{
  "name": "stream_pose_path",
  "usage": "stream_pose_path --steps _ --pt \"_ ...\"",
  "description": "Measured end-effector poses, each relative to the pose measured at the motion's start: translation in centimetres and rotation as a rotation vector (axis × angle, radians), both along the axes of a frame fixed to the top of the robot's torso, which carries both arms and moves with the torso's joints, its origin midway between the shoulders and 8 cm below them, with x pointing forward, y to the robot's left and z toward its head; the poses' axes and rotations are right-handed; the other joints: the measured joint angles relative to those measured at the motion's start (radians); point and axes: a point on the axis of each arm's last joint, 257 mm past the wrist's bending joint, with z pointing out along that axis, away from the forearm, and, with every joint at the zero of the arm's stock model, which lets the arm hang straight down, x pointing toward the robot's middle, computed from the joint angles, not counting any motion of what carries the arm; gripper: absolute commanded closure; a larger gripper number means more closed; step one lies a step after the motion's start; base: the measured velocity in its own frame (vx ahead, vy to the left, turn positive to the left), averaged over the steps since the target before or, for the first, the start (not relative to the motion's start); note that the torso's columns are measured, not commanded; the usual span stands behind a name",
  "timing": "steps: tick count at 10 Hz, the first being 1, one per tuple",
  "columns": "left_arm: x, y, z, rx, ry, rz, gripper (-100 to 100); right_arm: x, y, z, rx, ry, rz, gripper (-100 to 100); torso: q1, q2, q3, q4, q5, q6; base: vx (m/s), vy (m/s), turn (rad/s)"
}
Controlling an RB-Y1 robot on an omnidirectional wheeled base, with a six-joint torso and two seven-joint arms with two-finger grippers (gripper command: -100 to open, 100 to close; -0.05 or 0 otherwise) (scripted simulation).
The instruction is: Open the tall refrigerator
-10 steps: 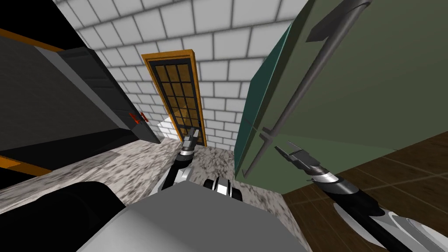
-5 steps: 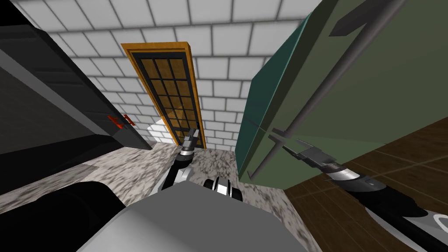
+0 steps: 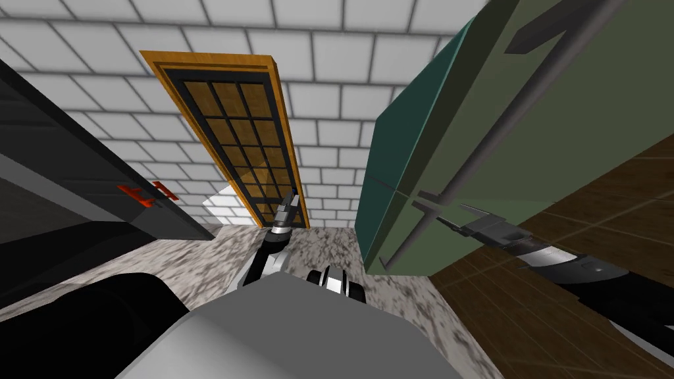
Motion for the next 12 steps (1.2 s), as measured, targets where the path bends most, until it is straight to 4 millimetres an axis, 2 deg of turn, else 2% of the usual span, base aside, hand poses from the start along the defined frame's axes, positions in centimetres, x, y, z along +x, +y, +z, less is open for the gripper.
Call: stream_pose_path --steps 4,6,7,8,9,10,12 --pt "0.0 0.0 0.0 0.0 0.0 0.0 0 0.5 -1.8 1.7 -0.103 -0.004 -0.035 -100 0.009 0.005 0.003 0.003 0.005 -0.001 0.012 0.081 -0.079" --pt "0.0 0.0 0.0 0.0 0.0 0.0 0 0.5 -2.9 0.6 -0.086 0.009 -0.064 -100 -0.008 0.003 0.002 0.002 -0.002 0.004 0.025 -0.068 -0.001" --pt "0.0 0.0 0.0 0.0 0.0 0.0 0 0.4 -3.1 0.3 -0.084 0.012 -0.07 100 -0.014 0.002 0.001 0.001 -0.005 0.008 0.0 -0.011 -0.008" --pt "0.0 0.0 0.0 0.0 0.0 0.0 0 0.4 -3.1 0.3 -0.084 0.013 -0.07 100 -0.018 0.002 0.002 0.0 -0.008 0.011 -0.095 -0.173 0.041" --pt "0.0 0.0 0.0 0.001 0.0 0.0 0 0.3 -1.6 0.5 -0.082 0.012 -0.035 100 -0.032 0.006 0.004 0.0 -0.013 0.013 -0.165 -0.234 0.04" --pt "0.0 0.0 0.0 0.001 0.0 0.0 0 0.1 -0.9 0.3 -0.079 0.012 -0.011 100 -0.035 0.008 0.006 0.001 -0.016 0.014 -0.214 -0.28 0.014" --pt "0.0 0.0 0.0 0.001 0.0 0.0 0 -0.4 0.7 0.4 -0.077 0.011 0.047 100 -0.032 0.005 0.005 0.0 -0.014 0.014 -0.193 -0.347 0.029"
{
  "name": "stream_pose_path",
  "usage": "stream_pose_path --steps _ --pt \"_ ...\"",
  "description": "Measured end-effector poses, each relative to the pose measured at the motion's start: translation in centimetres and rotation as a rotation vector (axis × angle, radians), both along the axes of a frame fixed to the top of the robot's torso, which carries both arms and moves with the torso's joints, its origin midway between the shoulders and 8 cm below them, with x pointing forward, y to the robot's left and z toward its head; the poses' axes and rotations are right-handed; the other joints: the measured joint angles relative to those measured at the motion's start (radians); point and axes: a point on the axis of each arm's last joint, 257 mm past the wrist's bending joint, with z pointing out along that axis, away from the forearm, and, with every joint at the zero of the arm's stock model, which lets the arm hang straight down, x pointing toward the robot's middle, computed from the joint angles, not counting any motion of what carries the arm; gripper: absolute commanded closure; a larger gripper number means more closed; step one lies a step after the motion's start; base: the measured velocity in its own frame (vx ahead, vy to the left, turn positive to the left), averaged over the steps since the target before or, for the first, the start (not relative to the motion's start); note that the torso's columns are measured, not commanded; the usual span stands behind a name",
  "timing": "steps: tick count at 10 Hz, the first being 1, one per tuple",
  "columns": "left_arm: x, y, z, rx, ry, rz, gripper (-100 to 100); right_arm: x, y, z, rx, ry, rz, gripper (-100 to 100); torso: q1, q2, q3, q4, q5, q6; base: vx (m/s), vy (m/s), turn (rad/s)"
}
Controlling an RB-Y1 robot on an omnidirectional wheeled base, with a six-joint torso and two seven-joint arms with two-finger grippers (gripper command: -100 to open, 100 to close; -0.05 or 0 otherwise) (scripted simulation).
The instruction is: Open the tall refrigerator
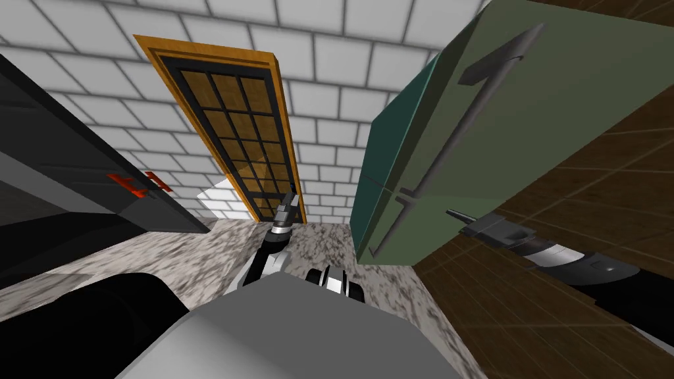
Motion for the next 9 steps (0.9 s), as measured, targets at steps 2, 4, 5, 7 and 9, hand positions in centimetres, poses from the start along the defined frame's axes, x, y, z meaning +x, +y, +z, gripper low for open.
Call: stream_pose_path --steps 2,4,5,7,9 --pt "0.0 0.0 0.0 0.0 0.0 0.0 0 -0.6 2.6 -0.3 0.005 0.002 0.07 100 0.009 -0.008 -0.005 -0.003 0.003 -0.001 -0.172 -0.304 0.034" --pt "0.0 0.0 0.0 0.0 0.0 0.0 0 -1.5 4.7 -0.4 0.007 0.001 0.142 100 0.01 -0.003 -0.002 -0.001 0.003 0.0 -0.192 -0.275 0.032" --pt "0.0 0.0 0.0 0.0 0.0 0.0 0 -2.0 5.8 -0.3 0.008 0.001 0.178 100 0.008 -0.003 -0.002 -0.001 0.003 0.0 -0.187 -0.293 0.031" --pt "0.0 0.0 0.0 0.0 0.0 0.0 0 -2.3 7.0 -0.4 0.009 0.001 0.22 -100 0.014 -0.009 -0.005 -0.003 0.004 -0.001 -0.008 -0.023 -0.037" --pt "0.0 0.0 0.0 -0.001 0.0 0.0 0 -1.7 5.4 -0.4 -0.011 0.011 0.174 -100 0.022 -0.014 -0.01 -0.005 0.008 -0.001 0.102 0.191 -0.079"
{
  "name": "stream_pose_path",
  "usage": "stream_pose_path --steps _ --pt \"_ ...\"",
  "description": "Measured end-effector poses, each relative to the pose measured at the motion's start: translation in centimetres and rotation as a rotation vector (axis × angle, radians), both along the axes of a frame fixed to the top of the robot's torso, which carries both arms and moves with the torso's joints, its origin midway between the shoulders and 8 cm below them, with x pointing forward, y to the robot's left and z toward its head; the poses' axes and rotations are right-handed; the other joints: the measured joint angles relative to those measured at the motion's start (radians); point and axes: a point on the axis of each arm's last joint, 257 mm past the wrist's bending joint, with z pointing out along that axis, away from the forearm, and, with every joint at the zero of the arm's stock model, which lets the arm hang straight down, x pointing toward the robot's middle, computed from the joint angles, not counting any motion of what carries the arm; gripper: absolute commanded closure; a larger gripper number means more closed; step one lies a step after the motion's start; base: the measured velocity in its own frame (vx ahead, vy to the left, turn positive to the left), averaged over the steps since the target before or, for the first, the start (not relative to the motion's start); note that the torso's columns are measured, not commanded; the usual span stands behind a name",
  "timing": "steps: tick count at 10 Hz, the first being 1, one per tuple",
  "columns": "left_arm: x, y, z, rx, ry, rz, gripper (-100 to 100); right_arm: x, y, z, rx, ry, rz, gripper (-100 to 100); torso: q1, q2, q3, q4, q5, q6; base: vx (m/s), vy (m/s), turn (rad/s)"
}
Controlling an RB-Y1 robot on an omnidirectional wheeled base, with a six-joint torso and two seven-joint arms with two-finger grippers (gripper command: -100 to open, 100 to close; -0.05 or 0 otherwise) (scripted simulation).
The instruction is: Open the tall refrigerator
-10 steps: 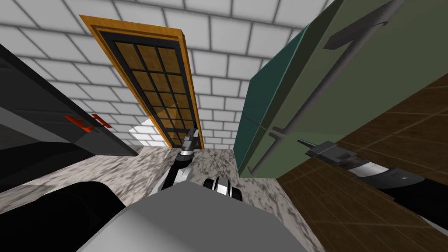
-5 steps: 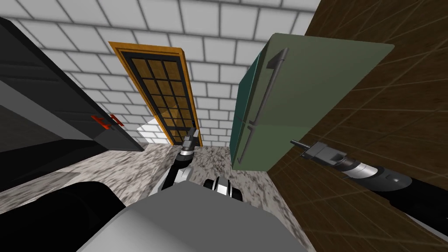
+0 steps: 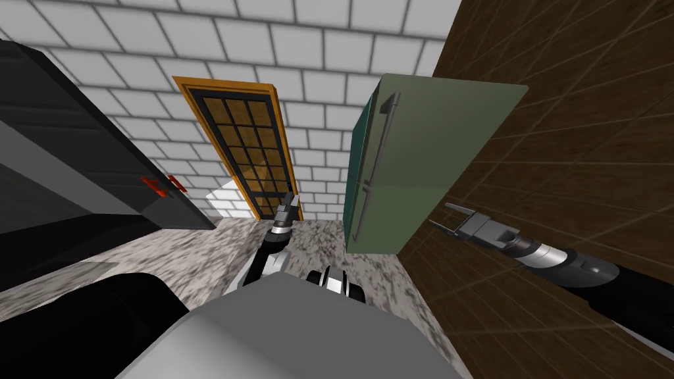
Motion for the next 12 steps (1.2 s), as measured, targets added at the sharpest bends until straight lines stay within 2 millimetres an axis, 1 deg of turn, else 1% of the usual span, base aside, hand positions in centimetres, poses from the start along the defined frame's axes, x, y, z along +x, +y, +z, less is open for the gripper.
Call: stream_pose_path --steps 2,3,5,8,9,10,12 --pt "0.0 0.0 0.0 0.0 0.0 0.0 0 0.6 -1.3 0.1 -0.014 0.004 -0.041 -100 -0.014 0.011 0.007 0.004 -0.005 0.001 0.114 0.228 -0.068" --pt "0.0 0.0 0.0 0.0 0.0 0.0 0 0.8 -2.4 0.0 -0.027 0.007 -0.071 -100 -0.015 0.009 0.007 0.003 -0.006 0.001 0.182 0.246 -0.11" --pt "0.0 0.0 0.0 0.0 0.0 0.0 0 1.3 -4.1 0.2 -0.046 0.011 -0.122 -100 -0.019 0.012 0.007 0.004 -0.006 0.001 0.106 0.197 -0.082" --pt "0.0 0.0 0.0 0.0 0.0 0.0 0 2.3 -6.8 0.2 -0.072 0.015 -0.208 -100 -0.016 0.012 0.008 0.004 -0.005 0.001 0.079 0.216 -0.075" --pt "0.0 0.0 0.0 0.0 0.0 0.0 0 2.4 -8.2 0.4 -0.082 0.017 -0.24 -100 -0.015 0.011 0.007 0.004 -0.005 0.001 0.095 0.273 -0.107" --pt "0.0 0.0 0.0 0.0 0.0 0.0 0 2.5 -9.2 0.4 -0.094 0.019 -0.272 -100 -0.012 0.009 0.006 0.003 -0.004 0.001 0.096 0.247 -0.078" --pt "0.0 0.0 0.0 0.0 0.0 0.0 0 2.8 -11.3 1.1 -0.11 0.018 -0.326 -100 -0.018 0.009 0.006 0.003 -0.006 0.001 0.098 0.199 -0.088"
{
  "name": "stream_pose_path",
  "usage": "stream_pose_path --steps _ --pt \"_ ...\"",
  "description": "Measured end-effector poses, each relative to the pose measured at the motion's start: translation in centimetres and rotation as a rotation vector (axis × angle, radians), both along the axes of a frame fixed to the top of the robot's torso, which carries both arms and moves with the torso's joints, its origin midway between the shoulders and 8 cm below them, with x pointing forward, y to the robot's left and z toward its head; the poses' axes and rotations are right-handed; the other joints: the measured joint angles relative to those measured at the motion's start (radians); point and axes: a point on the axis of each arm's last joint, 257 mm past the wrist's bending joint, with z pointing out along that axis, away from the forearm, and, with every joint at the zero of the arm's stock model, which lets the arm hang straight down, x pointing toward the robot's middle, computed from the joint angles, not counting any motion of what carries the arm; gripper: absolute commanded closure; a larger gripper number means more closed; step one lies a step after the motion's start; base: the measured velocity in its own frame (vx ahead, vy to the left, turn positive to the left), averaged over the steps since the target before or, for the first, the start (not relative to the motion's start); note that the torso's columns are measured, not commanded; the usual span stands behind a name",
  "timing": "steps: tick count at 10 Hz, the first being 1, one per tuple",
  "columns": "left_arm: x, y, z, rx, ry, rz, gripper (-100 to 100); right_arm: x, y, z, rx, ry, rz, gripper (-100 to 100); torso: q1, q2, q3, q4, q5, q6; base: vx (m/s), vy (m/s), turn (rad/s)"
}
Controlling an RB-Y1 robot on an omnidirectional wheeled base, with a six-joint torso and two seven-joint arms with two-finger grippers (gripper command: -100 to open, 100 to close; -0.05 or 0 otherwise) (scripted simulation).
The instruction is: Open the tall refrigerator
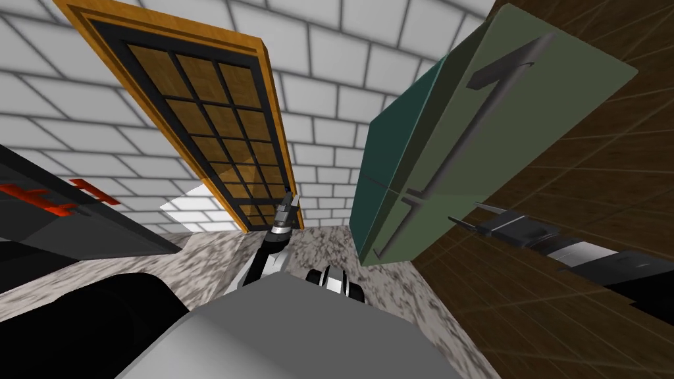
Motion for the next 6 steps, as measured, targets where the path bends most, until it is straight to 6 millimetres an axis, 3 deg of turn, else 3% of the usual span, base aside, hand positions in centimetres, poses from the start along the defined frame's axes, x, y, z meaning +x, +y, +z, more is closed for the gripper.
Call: stream_pose_path --steps 6 --pt "0.0 0.0 0.0 0.0 0.0 0.0 0 0.4 -6.4 1.5 -0.065 -0.004 -0.167 -100 0.004 0.004 0.002 0.001 0.001 0.0 0.085 0.238 -0.079"
